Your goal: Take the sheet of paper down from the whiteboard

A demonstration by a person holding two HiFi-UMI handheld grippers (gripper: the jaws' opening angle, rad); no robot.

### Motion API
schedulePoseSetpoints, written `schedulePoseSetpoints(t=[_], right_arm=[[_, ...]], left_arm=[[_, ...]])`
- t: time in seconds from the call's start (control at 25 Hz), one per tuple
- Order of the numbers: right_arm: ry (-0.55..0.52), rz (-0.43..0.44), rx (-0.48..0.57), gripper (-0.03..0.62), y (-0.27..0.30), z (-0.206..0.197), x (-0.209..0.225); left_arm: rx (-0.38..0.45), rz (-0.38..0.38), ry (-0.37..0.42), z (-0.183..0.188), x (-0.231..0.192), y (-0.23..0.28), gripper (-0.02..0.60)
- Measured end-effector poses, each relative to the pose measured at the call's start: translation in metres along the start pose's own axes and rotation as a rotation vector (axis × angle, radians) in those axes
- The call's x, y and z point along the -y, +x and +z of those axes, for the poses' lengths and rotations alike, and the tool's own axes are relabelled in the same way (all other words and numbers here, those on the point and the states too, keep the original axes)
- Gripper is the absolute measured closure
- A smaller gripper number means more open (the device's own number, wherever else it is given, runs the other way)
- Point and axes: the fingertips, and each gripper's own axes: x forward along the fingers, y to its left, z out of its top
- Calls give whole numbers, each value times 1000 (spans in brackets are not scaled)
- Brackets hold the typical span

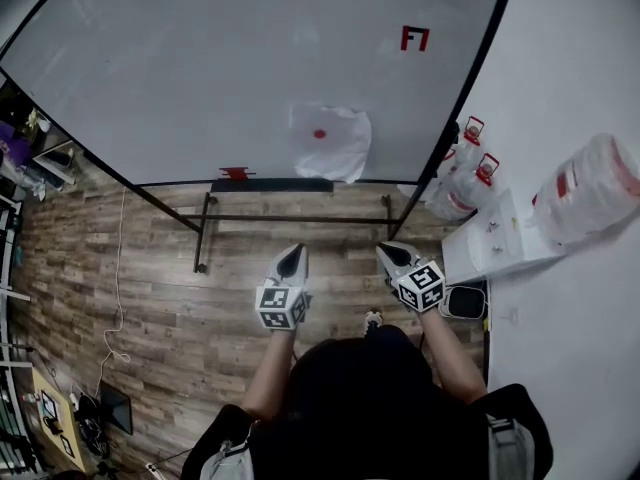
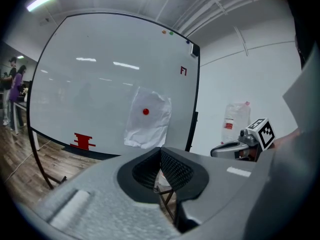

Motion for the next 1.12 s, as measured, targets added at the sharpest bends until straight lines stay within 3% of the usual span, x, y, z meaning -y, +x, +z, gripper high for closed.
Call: schedulePoseSetpoints(t=[0.44,1.12], right_arm=[[-30,116,-21,588,5,6,53],[-58,209,-14,588,4,11,105]], left_arm=[[13,122,-41,1,23,33,571],[30,216,-37,2,54,62,571]])
